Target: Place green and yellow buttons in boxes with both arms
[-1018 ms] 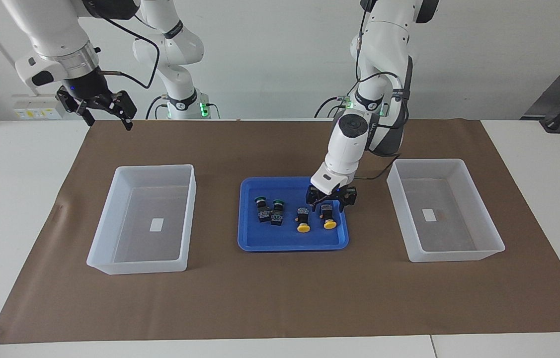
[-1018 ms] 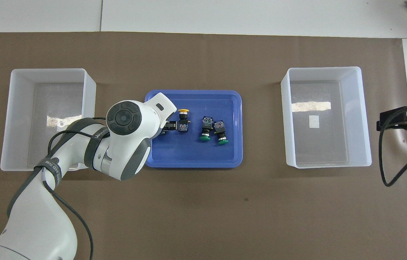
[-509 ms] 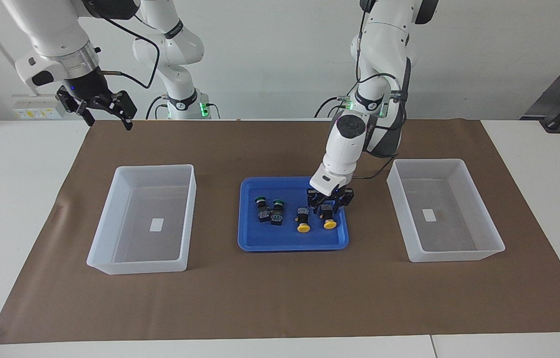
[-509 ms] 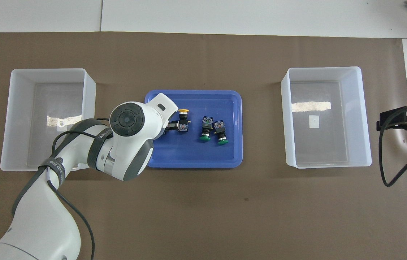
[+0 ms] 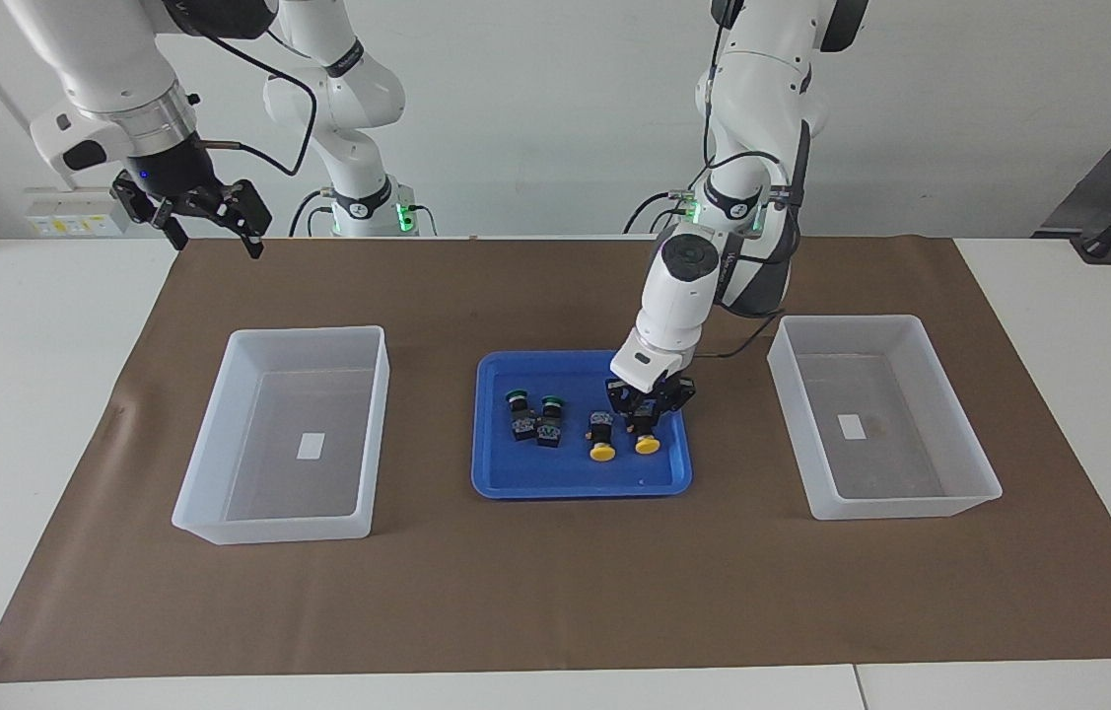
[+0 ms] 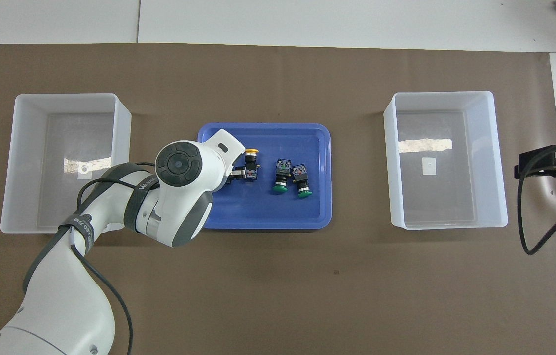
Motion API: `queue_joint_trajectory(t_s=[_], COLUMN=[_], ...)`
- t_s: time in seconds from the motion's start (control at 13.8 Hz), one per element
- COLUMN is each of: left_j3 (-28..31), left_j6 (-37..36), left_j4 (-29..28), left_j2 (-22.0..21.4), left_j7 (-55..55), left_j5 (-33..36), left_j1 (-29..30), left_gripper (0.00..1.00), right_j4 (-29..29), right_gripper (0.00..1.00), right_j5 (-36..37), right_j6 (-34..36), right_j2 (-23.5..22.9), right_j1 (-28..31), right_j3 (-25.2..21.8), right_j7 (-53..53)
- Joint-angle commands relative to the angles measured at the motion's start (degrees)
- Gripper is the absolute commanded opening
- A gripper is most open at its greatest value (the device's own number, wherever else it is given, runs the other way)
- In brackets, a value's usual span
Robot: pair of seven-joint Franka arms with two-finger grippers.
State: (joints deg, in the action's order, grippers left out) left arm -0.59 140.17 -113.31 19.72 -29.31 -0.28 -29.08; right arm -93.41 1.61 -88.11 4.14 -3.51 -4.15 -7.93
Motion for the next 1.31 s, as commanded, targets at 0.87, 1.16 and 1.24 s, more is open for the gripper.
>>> queue_joint_trajectory(t_s=[0.87, 1.16, 1.24], left_j3=[1.47, 1.47, 1.47], left_j6=[-14.84, -14.05, -13.7], left_j4=[3.1, 2.4, 2.4], left_j2=[-15.94, -15.68, -15.42], left_j7=[17.12, 29.37, 32.53], left_j5=[0.54, 0.54, 0.46], left_j1=[16.66, 26.86, 28.88], left_gripper=[0.0, 0.0, 0.0], right_j4=[-11.89, -12.06, -12.32], right_gripper=[1.0, 1.0, 1.0], right_j5=[-1.7, -2.22, -2.75], right_j6=[-27.18, -37.81, -39.84], right_j2=[-6.84, -15.37, -16.69], right_j1=[-15.72, -23.8, -24.96], right_j3=[0.46, 0.46, 0.46], right_j7=[-1.38, -3.5, -3.06])
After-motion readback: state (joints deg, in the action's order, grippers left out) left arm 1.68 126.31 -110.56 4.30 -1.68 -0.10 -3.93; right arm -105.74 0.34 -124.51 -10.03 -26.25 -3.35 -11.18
